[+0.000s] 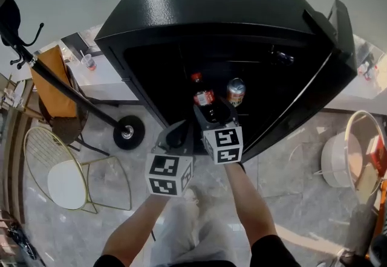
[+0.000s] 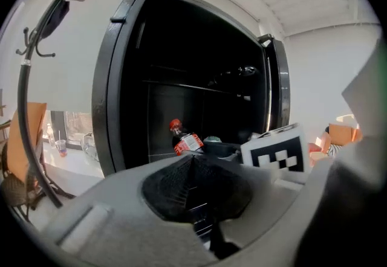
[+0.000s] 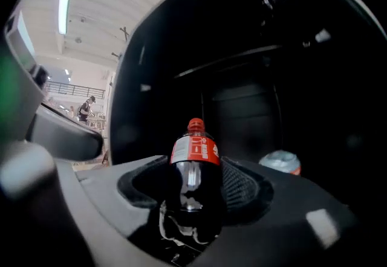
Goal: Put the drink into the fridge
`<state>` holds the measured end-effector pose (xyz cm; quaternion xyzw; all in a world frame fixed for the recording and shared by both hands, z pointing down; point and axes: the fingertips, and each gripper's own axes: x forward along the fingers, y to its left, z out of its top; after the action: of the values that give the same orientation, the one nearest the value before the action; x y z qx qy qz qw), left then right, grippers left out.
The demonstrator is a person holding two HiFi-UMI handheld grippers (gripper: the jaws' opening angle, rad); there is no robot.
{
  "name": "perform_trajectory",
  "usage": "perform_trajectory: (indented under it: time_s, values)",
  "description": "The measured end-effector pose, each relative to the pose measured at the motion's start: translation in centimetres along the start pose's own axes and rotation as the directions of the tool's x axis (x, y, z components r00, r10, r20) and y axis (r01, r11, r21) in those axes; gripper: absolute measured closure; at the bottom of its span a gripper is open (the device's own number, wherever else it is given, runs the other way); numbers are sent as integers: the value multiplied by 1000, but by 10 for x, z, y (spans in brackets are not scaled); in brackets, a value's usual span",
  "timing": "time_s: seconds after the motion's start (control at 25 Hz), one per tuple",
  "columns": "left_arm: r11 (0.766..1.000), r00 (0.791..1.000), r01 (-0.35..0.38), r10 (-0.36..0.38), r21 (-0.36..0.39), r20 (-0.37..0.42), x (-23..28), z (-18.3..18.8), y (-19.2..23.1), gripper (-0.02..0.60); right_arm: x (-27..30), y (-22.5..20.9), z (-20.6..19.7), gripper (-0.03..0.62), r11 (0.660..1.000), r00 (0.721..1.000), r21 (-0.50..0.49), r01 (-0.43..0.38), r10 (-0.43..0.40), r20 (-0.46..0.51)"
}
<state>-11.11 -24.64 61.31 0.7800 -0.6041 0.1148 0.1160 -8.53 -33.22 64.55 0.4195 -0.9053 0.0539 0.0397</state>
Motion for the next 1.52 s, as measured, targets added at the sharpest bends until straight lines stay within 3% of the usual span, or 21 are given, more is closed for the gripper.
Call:
perform_trajectory:
  time_s: [0.24,0.76,0.88,0.96,1.52]
  values:
    - [1000,1000,-11,11,0,-9,25,-32,26,577,60,-16,-53,321,998,999,44,34,-34,-1]
    - [1000,999,2,-2,-10,38,51,-33,36,577,88,-12,-50,321,995,999,-93,39,-37,19]
    - [1000,999,0,0,-22,32,50,-34,42,577,96,-13,-54,329,996,998,-77,47,-49,-33]
    - [1000,999,-1,2,-30,32,48,-33,45,577,98,-13,-53,355,997,998,-62,52,-54,-33]
    - [998,1000,-13,13,-54,2,31,-23,45,577,87,-5,-41,356,998,996,-40,48,-51,-70]
